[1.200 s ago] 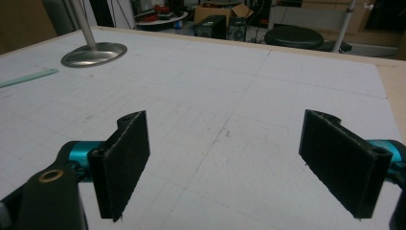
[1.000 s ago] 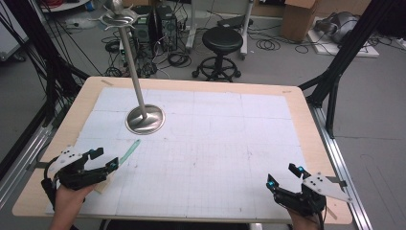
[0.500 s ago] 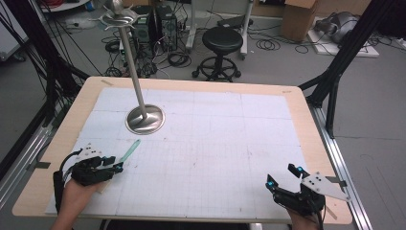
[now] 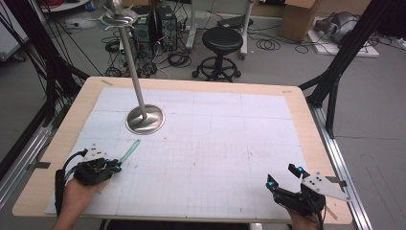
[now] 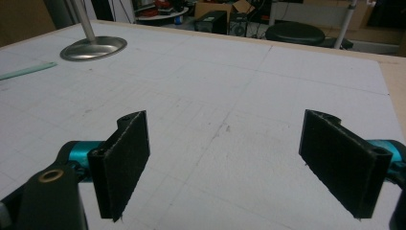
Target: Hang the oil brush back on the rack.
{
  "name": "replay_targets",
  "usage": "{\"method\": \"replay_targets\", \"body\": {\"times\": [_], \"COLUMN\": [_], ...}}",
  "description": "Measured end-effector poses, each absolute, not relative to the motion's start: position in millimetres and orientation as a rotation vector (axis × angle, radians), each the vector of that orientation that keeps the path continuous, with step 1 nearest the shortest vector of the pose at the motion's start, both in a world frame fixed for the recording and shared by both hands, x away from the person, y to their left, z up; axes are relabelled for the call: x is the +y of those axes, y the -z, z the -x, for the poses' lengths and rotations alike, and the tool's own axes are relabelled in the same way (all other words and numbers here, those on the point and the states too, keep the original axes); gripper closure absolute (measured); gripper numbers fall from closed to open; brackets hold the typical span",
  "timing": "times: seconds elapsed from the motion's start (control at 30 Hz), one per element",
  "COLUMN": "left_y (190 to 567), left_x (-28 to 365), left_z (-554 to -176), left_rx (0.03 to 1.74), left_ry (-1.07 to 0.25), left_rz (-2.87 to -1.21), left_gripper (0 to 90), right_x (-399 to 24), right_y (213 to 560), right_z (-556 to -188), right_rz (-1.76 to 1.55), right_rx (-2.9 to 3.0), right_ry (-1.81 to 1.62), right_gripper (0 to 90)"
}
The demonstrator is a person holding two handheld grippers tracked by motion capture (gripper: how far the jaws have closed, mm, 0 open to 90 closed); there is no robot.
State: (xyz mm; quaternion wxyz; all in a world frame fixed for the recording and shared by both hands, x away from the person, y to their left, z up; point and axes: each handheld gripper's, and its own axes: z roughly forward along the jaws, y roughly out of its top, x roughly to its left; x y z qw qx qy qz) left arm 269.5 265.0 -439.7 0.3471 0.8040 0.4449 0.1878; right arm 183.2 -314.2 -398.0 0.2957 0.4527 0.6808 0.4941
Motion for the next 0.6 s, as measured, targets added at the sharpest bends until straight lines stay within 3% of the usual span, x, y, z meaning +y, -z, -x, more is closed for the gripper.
{"method": "replay_targets", "body": {"times": [0.6], "left_y": [440.0], "left_x": [267.4], "left_z": [-271.3], "left_rx": [1.193], "left_ry": [-0.450], "left_rz": [-2.047], "left_gripper": [81.8], "right_x": [-314.7], "right_y": [397.4], "right_z": [-182.1], "right_rz": [-1.200], "right_rx": [1.810], "right_ry": [-1.316], "right_gripper": [16.9]}}
